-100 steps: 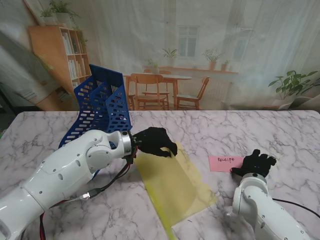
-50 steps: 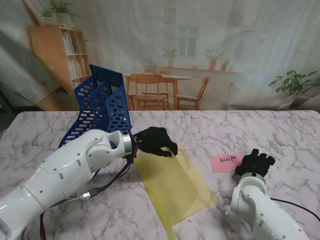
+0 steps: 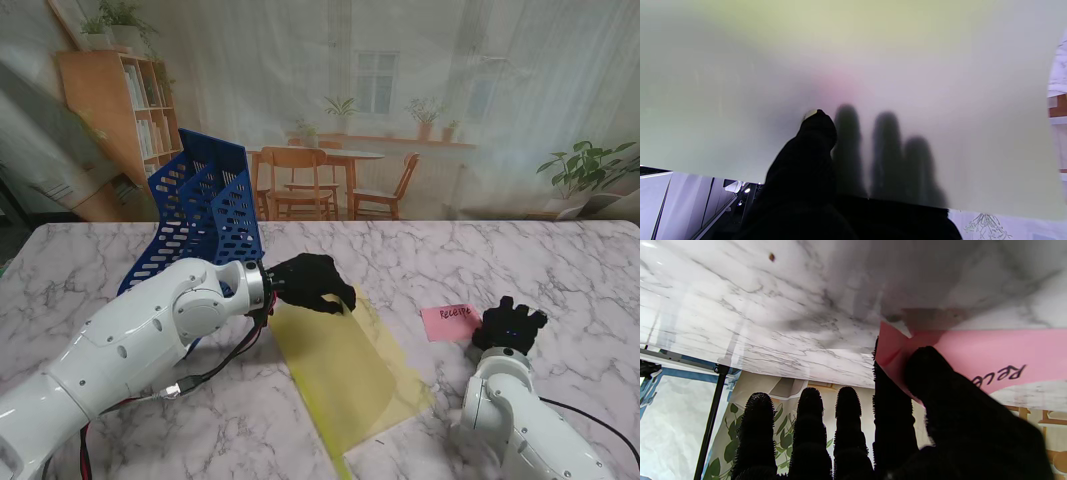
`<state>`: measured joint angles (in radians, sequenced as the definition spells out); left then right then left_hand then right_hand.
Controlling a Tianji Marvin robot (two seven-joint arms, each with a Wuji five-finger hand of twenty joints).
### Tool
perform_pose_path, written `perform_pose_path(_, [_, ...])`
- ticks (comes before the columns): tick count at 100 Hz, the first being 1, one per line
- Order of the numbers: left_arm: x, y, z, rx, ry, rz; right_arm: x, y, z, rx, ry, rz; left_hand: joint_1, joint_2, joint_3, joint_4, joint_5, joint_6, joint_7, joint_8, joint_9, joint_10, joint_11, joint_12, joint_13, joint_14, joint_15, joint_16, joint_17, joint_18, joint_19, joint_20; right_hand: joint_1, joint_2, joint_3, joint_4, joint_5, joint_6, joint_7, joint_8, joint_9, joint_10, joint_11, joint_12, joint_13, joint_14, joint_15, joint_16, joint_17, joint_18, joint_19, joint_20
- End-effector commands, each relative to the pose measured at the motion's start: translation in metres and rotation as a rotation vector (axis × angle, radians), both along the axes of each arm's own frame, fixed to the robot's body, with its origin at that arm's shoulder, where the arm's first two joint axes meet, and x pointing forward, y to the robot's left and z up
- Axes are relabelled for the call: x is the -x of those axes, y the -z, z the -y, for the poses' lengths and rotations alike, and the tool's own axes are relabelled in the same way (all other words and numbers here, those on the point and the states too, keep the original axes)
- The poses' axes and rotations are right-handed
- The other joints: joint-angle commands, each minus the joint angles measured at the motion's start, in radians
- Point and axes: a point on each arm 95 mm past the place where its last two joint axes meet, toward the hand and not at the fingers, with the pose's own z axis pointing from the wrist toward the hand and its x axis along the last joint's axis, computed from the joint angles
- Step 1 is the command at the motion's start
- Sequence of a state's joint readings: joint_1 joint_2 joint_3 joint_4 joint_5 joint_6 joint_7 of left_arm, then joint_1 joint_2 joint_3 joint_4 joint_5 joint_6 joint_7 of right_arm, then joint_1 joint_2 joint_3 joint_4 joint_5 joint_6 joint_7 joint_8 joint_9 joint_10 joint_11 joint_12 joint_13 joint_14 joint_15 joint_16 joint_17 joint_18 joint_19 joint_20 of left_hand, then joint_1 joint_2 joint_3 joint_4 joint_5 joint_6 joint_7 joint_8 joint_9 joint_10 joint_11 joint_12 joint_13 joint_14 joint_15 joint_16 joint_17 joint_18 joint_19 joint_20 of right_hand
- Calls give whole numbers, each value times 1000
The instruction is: Open the sliding file folder, put the receipt in and insert it into the document holder
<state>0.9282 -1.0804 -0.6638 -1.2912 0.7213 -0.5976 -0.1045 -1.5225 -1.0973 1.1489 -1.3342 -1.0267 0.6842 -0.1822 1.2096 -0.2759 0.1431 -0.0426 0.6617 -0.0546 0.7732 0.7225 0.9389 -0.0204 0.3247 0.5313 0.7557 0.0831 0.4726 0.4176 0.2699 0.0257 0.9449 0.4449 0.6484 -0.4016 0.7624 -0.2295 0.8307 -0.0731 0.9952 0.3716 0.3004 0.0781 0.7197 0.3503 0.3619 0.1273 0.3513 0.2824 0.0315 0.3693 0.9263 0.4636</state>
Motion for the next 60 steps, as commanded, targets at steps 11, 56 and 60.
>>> perform_pose_path(11, [-1,-1,1,-8,4,3,4,-7,2,-22,-25,26,81,126,66,6,44,-44,204,90,-23,-9,19,-7,-13,14,-3,-1,-16,-44,3,7,73,31,34,2,35,1,55,63,34,-18,56,23,19,-12,60,23,7,-35,29,-8])
perform_pose_path(56, [-3,-2,4,-5,15,11,5,-67,3,-107,-190,82,81,126,64,6,42,-46,205,90,-24,-13,19,-7,-14,12,-3,-3,-17,-46,2,7,83,-2,88,2,77,60,48,86,59,-1,64,28,31,0,77,31,12,-46,50,-8])
perform_pose_path(60, [-2,-3,4,-5,17,12,5,-71,2,-121,-204,74,81,126,64,7,43,-46,206,90,-24,-12,19,-7,-14,11,-3,-3,-17,-46,2,7,83,-2,92,1,79,64,46,88,60,-1,64,28,31,0,78,31,12,-46,50,-8])
